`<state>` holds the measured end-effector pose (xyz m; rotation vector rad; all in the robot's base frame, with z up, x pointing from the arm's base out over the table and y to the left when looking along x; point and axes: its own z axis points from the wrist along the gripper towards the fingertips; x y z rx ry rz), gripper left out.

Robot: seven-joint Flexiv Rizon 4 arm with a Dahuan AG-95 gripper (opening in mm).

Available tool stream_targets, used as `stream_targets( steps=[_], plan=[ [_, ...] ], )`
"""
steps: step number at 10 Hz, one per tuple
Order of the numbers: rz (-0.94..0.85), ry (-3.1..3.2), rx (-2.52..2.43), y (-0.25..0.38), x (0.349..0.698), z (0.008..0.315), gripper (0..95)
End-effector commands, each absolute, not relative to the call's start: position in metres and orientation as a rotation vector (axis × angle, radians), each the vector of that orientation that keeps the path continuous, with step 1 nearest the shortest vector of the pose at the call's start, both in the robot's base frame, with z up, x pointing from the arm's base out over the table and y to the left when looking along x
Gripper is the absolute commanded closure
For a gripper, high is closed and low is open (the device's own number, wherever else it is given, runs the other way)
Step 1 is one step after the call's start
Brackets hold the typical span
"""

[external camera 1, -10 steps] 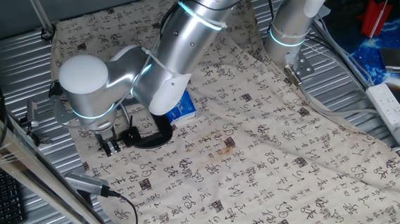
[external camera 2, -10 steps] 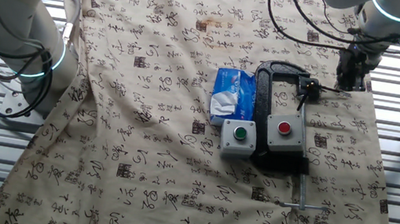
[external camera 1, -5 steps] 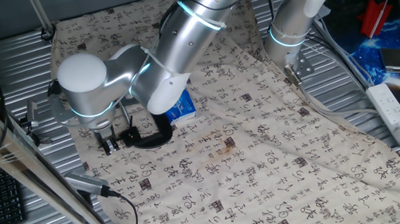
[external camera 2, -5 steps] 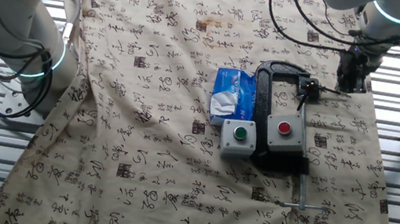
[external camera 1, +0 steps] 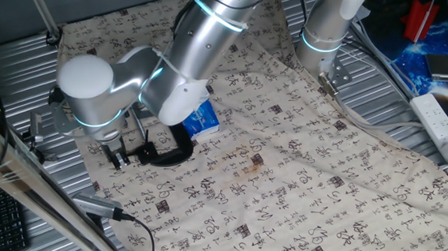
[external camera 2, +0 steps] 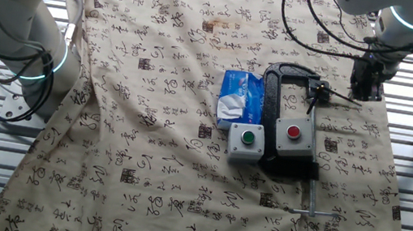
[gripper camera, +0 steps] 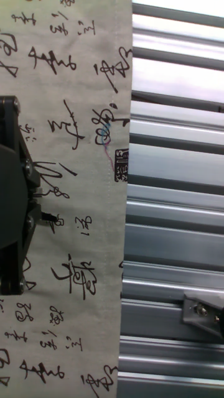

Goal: Turn the hands of a clock

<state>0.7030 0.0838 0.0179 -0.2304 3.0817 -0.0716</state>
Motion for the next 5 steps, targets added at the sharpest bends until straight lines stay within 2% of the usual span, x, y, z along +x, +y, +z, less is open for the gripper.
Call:
stream_targets(
  steps=[1, 5],
  plan=[
    [-0.071, 3.082, -0.238, 0.0819, 0.7036, 0.0181, 95.0],
    [-0.069, 3.082, -0.251, 0.0762, 0.7039, 0.0177, 95.0]
  ],
)
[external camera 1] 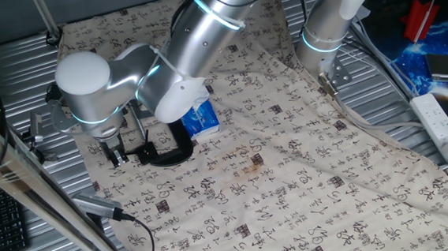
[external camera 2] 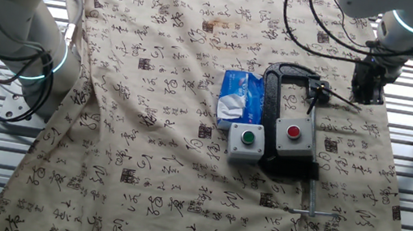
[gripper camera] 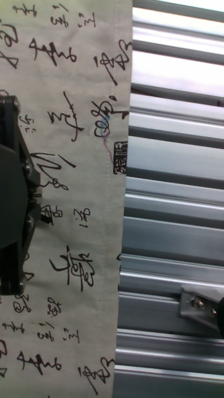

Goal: Turn the hands of a clock

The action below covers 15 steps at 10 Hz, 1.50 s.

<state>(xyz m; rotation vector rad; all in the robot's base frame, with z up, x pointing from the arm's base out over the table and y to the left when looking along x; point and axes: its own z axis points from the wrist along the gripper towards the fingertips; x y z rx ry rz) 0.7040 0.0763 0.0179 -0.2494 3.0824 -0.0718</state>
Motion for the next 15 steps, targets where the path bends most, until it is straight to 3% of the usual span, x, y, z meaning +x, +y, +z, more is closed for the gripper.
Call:
stream_targets(
  steps=[1, 15],
  plan=[
    [-0.069, 3.082, -0.257, 0.074, 0.703, 0.017, 95.0],
    [-0.077, 3.079, -0.317, 0.052, 0.692, 0.01, 95.0]
  ],
)
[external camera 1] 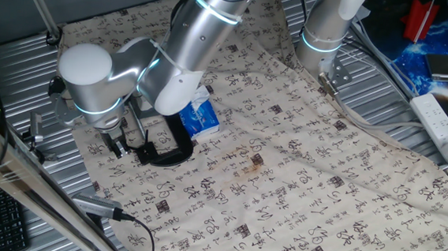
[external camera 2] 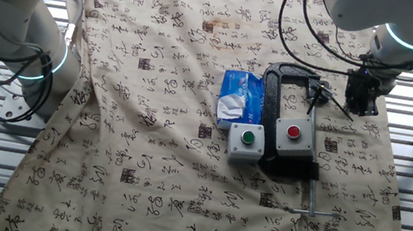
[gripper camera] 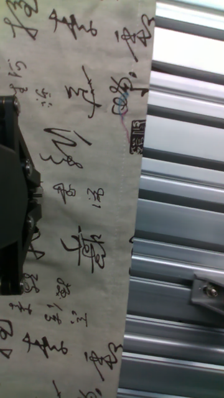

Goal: Turn the hands of a clock

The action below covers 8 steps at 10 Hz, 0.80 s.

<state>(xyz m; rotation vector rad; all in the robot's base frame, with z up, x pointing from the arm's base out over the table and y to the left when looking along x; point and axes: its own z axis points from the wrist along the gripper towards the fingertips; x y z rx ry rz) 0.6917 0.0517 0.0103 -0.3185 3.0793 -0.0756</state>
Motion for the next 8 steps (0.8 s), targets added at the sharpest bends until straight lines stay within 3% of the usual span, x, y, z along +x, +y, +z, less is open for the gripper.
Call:
stream_targets(
  steps=[1, 8],
  plan=[
    [-0.077, 3.078, -0.321, 0.05, 0.691, 0.01, 95.0],
    [-0.078, 3.075, -0.342, 0.039, 0.683, 0.01, 95.0]
  ],
)
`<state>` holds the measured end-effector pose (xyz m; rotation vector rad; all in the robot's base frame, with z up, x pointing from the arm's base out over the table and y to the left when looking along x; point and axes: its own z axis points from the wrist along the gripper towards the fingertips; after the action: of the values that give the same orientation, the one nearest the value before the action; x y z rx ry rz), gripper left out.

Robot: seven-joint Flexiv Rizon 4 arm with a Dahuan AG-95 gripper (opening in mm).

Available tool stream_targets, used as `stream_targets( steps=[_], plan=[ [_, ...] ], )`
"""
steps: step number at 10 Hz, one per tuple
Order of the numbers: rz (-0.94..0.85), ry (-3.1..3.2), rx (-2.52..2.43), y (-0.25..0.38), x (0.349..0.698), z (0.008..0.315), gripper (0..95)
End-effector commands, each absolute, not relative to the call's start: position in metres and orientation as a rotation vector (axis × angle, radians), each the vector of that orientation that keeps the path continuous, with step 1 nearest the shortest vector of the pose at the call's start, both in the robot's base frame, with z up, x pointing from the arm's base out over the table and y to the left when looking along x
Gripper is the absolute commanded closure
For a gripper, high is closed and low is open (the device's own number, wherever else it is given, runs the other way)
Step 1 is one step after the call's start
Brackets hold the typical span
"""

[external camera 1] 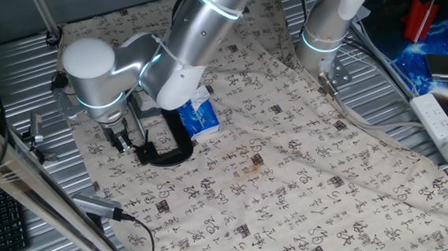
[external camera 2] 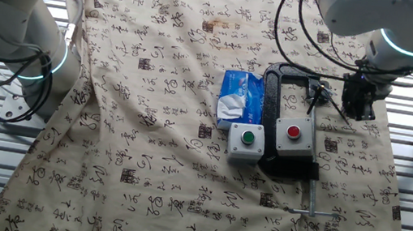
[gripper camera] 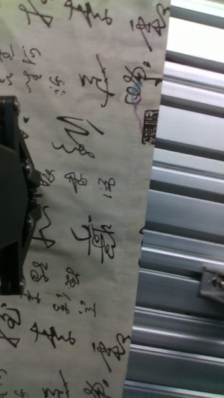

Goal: Turn the hands of a clock

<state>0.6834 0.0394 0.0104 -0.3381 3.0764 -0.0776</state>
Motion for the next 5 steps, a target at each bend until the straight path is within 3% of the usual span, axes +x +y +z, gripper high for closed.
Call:
stream_targets(
  steps=[1, 5],
  plan=[
    [-0.079, 3.075, -0.342, 0.0378, 0.6813, 0.0101, 95.0],
    [-0.083, 3.075, -0.345, 0.0345, 0.6765, 0.0108, 95.0]
  ],
)
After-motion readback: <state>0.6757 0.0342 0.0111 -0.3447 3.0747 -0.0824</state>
